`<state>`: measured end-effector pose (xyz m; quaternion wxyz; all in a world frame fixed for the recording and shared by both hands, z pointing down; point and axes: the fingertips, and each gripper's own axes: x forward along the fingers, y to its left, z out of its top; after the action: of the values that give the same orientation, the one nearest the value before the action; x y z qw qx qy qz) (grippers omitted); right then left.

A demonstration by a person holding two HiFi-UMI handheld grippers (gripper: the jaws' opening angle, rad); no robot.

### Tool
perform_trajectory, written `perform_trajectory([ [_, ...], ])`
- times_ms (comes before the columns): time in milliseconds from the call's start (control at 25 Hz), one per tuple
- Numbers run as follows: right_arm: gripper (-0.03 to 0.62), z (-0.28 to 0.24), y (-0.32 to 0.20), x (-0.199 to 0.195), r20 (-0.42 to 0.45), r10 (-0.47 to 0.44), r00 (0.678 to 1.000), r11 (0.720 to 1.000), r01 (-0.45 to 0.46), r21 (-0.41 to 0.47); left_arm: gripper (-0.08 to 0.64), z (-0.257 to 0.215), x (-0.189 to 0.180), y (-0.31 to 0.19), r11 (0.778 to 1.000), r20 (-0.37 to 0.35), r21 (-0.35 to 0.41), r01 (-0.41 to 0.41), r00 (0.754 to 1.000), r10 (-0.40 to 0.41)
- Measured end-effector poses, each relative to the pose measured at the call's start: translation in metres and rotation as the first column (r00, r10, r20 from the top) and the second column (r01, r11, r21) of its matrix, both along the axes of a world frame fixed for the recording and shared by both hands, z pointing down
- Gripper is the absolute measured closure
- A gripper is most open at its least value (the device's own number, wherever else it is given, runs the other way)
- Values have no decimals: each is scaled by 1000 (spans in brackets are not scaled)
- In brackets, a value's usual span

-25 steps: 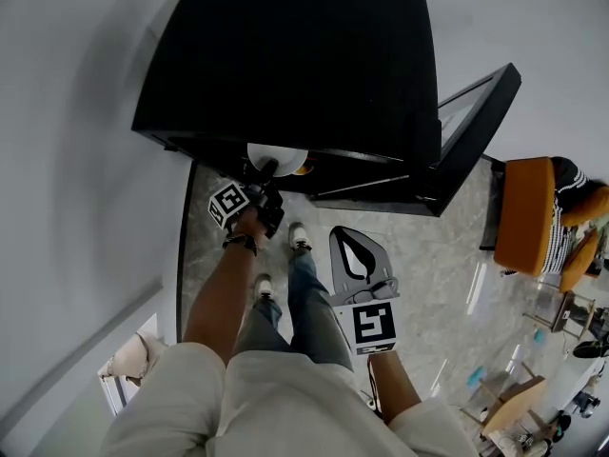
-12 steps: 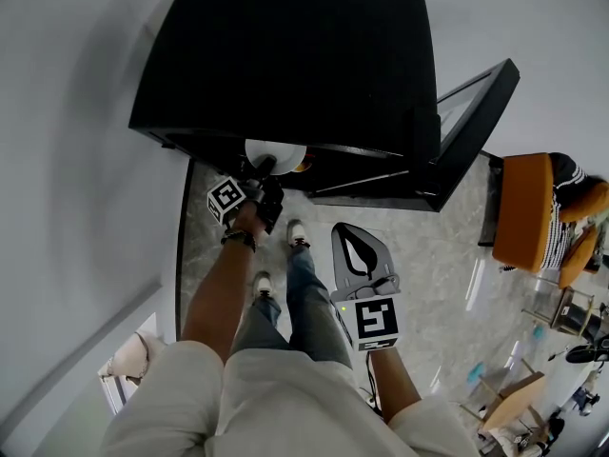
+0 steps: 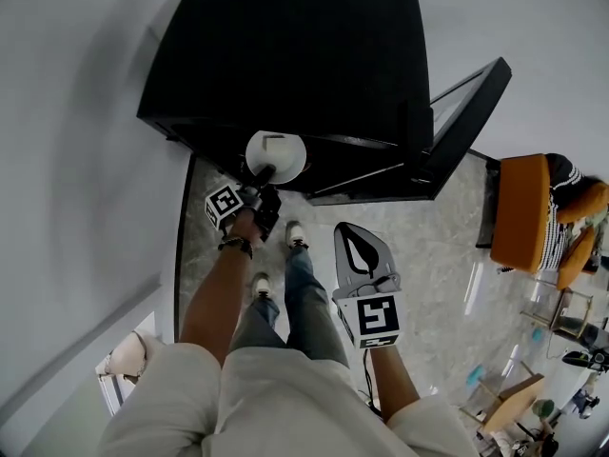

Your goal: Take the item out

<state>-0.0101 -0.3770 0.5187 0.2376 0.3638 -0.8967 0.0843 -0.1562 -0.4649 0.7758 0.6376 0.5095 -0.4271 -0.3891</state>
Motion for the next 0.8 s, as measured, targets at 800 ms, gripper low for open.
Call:
perform_trajectory([
  [800, 586, -44, 57, 38, 64, 105, 992, 993, -108, 45, 535, -155, 76, 123, 943, 7, 120, -310, 950, 312],
])
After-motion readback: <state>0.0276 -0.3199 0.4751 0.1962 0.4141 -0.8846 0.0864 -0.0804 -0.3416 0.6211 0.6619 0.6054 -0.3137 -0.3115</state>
